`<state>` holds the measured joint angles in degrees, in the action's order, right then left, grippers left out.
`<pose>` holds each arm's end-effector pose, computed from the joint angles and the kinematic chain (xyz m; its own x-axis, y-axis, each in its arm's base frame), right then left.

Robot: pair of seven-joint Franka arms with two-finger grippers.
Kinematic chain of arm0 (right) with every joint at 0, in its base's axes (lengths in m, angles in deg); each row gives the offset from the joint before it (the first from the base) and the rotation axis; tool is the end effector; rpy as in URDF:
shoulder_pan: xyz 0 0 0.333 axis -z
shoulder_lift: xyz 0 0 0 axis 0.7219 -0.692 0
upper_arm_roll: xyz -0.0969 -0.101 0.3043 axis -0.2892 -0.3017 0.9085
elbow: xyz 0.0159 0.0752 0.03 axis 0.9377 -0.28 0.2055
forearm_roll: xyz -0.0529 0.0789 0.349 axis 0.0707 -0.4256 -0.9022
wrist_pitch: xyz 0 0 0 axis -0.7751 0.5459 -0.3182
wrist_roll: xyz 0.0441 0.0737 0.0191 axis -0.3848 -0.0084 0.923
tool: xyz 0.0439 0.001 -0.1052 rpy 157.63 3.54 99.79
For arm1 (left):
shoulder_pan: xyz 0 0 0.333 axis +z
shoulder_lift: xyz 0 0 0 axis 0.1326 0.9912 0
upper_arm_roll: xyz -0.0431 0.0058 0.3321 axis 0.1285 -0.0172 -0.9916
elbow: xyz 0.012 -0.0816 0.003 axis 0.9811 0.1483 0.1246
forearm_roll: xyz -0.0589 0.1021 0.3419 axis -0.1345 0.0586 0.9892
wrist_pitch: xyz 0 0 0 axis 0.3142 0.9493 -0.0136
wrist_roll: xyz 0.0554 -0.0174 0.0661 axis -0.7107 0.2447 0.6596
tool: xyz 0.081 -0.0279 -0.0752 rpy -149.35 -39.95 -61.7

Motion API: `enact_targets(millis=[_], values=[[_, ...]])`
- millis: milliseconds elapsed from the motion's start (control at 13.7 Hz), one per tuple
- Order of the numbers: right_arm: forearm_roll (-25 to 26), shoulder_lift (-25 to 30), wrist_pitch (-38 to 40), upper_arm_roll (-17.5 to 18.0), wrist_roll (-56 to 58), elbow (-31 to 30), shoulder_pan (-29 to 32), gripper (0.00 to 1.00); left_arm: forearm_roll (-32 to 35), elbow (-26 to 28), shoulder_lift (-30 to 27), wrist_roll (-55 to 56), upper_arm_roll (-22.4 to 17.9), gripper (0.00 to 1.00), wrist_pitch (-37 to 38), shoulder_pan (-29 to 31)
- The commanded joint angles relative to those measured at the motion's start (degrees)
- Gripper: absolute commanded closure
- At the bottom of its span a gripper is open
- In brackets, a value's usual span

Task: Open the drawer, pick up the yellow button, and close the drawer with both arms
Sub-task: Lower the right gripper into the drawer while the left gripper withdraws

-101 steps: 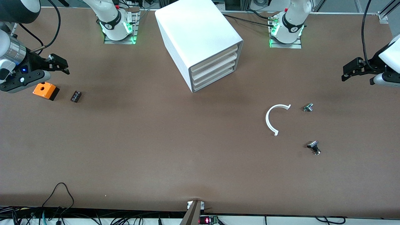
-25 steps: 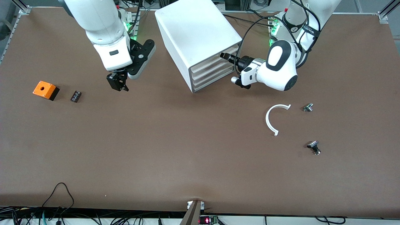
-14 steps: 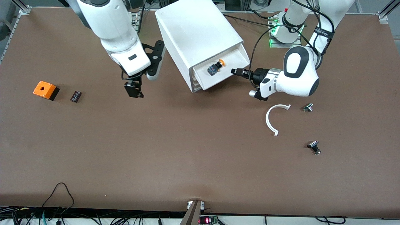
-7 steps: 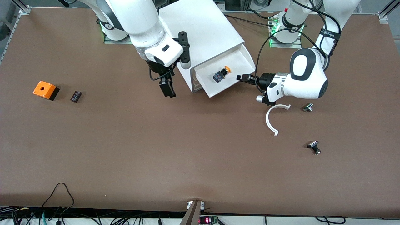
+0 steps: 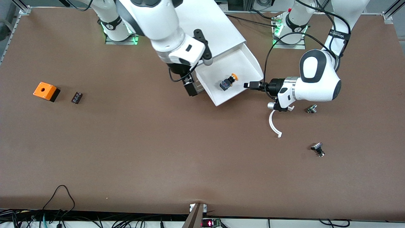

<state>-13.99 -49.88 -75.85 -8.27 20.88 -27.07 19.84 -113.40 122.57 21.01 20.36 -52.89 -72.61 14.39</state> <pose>0.5036 0.4552 0.5583 -0.3514 0.9247 0.1466 0.9316 0.3298 0.1528 0.5016 -0.1770 0.3485 0.9398 -0.0945 -0.3284 0.1736 -0.6959 0.6969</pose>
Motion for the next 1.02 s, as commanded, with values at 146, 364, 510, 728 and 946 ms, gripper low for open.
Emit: enact_targets(millis=[146,364,510,728,946], values=[[1.1,-2.2,2.5,-0.4,1.0,3.1,-6.9,0.00,14.0,0.2,-11.2,4.6,-0.1,0.00,0.2,5.8],[2.0,-4.3,2.2,-1.5,0.9,3.9,-9.0,0.00,26.6,0.2,-16.4,4.7,-0.1,0.00,0.3,7.5],[2.0,-5.8,2.4,-2.5,0.9,4.7,-10.7,0.00,34.1,-1.6,-17.7,6.0,-0.3,0.00,1.4,8.7],[2.1,-8.0,2.0,-5.2,0.9,5.7,-14.8,0.00,44.6,-7.0,-17.9,6.5,-2.1,0.00,4.3,9.2],[1.9,-10.5,0.0,-7.7,0.9,7.3,-16.6,0.00,46.3,-10.1,-17.7,5.9,-5.3,0.00,4.2,9.4]])
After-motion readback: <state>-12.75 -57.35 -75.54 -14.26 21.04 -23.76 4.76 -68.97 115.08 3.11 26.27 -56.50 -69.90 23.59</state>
